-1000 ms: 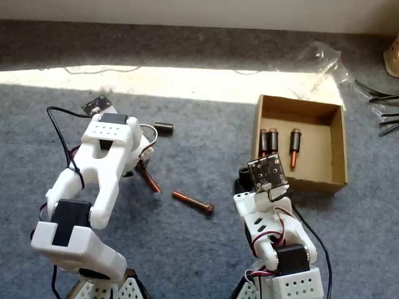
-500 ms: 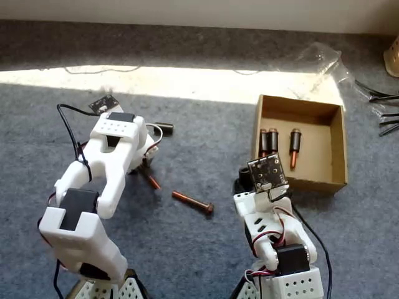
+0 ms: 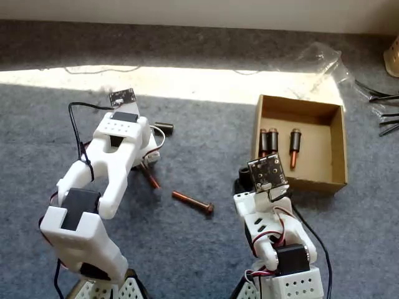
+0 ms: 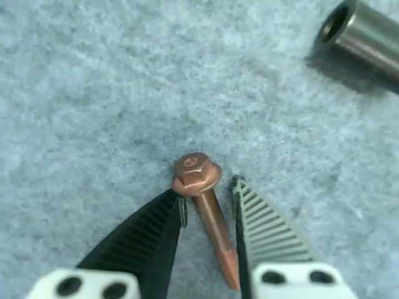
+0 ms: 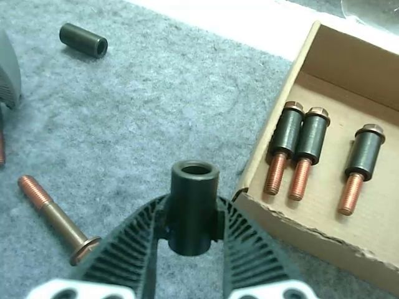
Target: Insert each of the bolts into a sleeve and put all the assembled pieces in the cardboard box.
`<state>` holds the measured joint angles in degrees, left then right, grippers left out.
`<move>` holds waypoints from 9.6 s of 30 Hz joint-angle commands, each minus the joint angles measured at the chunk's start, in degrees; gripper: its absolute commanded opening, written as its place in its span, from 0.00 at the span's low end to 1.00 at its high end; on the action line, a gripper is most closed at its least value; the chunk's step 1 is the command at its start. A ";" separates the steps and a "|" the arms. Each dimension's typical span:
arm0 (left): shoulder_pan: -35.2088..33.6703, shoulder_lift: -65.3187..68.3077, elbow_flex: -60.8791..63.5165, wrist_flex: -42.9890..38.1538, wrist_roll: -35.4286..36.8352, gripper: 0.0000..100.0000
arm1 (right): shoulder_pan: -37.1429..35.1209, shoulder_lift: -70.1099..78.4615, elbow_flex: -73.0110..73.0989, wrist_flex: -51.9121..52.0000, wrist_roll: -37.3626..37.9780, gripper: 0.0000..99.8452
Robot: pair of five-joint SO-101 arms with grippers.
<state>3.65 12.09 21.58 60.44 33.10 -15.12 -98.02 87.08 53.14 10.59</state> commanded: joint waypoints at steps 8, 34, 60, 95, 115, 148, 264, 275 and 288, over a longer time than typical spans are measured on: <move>1.27 -0.22 -2.42 -0.79 3.08 0.13 | 0.57 -0.66 -0.40 -0.92 0.00 0.01; -1.01 -0.13 -0.66 -5.27 3.08 0.02 | 0.57 -0.66 -0.40 -0.92 0.00 0.01; -1.36 -0.92 -6.02 2.81 -20.22 0.01 | 0.48 -0.66 -0.40 -0.92 0.00 0.01; 1.19 -37.58 -12.18 28.84 -37.01 0.00 | -21.76 -0.66 1.54 -9.54 -0.44 0.01; -4.62 -69.58 16.66 8.97 -37.19 0.01 | -26.33 -0.75 1.10 -33.71 -1.58 0.01; 5.05 -76.88 19.21 -9.14 -30.24 0.01 | -26.86 -7.25 11.03 -34.95 -7.74 0.01; 24.75 -96.84 42.68 -26.46 -19.69 0.01 | -26.24 -7.25 16.84 -35.65 -7.65 0.01; 24.40 -96.92 42.77 -21.27 -19.69 0.01 | -26.15 -7.25 16.84 -35.65 -7.65 0.01; 24.22 -96.92 43.03 -21.19 -20.04 0.01 | -26.15 -7.25 16.84 -35.65 -7.65 0.01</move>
<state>27.65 -83.91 65.10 38.99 12.88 -40.88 -104.44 95.69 17.45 3.03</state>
